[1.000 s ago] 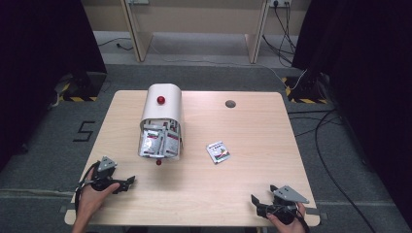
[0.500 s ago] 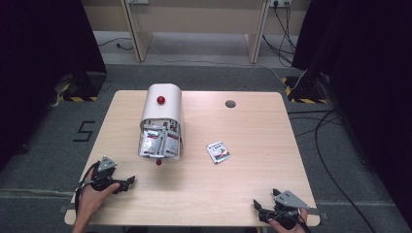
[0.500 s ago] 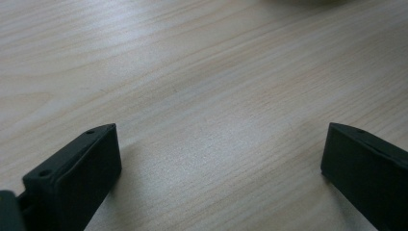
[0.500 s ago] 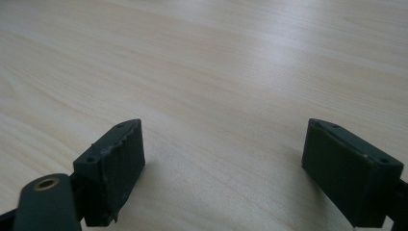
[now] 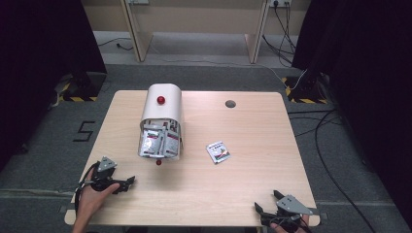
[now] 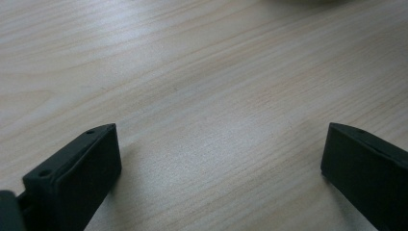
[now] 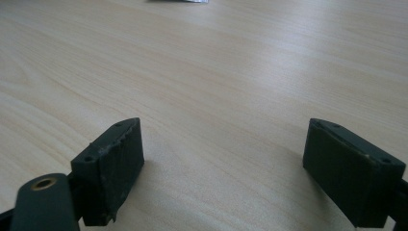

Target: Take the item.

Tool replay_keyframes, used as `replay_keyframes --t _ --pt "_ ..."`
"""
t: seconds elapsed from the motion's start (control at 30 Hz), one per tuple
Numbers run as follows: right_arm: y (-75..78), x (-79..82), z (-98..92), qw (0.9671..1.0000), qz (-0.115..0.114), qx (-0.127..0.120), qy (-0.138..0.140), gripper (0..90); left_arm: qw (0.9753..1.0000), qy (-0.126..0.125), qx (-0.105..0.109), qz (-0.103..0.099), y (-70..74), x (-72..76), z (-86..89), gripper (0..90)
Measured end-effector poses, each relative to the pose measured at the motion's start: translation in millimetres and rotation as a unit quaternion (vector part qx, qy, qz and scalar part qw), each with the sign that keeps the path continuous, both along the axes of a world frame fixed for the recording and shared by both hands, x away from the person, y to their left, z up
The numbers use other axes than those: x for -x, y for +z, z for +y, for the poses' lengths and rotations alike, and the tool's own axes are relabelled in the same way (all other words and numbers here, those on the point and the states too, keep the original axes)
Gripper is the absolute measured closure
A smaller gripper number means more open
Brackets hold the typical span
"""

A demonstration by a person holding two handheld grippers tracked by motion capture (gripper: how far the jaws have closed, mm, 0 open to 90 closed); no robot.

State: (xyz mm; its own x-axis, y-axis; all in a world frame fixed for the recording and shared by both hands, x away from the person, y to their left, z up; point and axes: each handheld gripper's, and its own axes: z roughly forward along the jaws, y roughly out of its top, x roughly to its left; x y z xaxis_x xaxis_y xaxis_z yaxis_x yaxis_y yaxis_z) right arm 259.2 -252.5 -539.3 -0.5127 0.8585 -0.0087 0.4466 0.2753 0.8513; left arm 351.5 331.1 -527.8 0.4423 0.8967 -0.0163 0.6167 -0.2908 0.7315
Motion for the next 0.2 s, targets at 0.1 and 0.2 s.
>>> replay_keyframes --t 0.1,0.2 --pt "-0.6 0.1 -0.3 1.0000 -0.002 -0.001 0.001 14.9 1.0000 0.000 -0.001 0.000 0.0 0.0 0.1 0.0" --pt "-1.5 -0.1 -0.4 1.0000 -0.006 -0.003 0.003 14.6 1.0000 0.000 -0.001 0.000 0.0 0.0 0.1 0.0"
